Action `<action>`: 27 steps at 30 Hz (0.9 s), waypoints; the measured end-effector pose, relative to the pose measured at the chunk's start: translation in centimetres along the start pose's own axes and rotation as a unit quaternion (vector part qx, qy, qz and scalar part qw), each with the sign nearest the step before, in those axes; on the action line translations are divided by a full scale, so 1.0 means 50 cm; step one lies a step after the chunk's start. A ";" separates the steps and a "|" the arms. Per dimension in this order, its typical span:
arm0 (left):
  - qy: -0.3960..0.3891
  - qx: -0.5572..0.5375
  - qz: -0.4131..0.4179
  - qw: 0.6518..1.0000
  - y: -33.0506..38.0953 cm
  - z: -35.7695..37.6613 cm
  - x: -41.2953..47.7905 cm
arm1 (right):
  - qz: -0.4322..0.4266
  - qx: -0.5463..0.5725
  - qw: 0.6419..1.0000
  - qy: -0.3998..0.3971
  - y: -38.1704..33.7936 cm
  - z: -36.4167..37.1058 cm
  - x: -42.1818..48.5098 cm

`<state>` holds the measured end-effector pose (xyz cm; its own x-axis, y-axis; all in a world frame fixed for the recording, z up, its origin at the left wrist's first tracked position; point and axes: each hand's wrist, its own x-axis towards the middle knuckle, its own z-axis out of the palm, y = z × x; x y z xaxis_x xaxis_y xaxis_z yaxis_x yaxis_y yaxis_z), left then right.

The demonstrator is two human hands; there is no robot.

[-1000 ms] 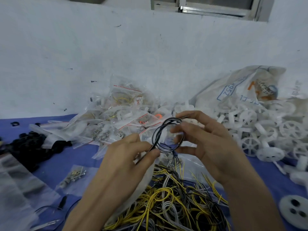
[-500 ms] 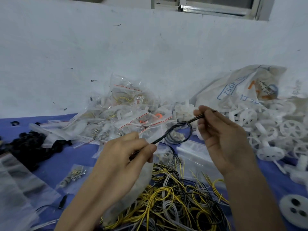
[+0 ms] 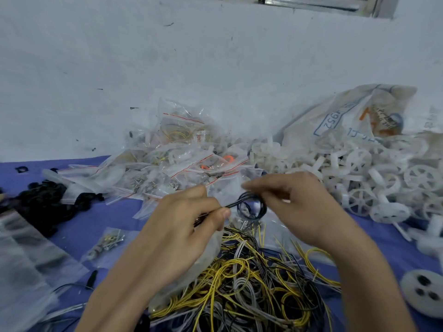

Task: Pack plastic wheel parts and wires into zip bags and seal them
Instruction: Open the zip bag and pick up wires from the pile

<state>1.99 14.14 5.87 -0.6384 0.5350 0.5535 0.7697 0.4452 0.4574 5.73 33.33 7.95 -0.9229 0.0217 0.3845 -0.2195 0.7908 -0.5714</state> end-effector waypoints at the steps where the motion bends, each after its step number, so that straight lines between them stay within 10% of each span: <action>1: 0.000 0.003 0.001 1.000 -0.001 0.001 0.000 | 0.009 0.005 1.000 -0.021 -0.007 0.003 -0.001; 17: 0.051 -0.061 -0.055 0.995 -0.016 -0.017 -0.001 | 0.027 0.000 0.996 -0.084 0.040 0.005 0.011; 27: 0.076 0.081 -0.050 0.993 -0.038 -0.046 -0.003 | 0.064 -0.117 0.952 -0.275 0.067 0.164 0.037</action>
<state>0.60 11.55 6.53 -0.6951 0.3724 0.6150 0.6837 0.6068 0.4054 0.71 31.03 0.79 -0.9775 -0.1453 -0.1529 -0.0763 0.9194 -0.3858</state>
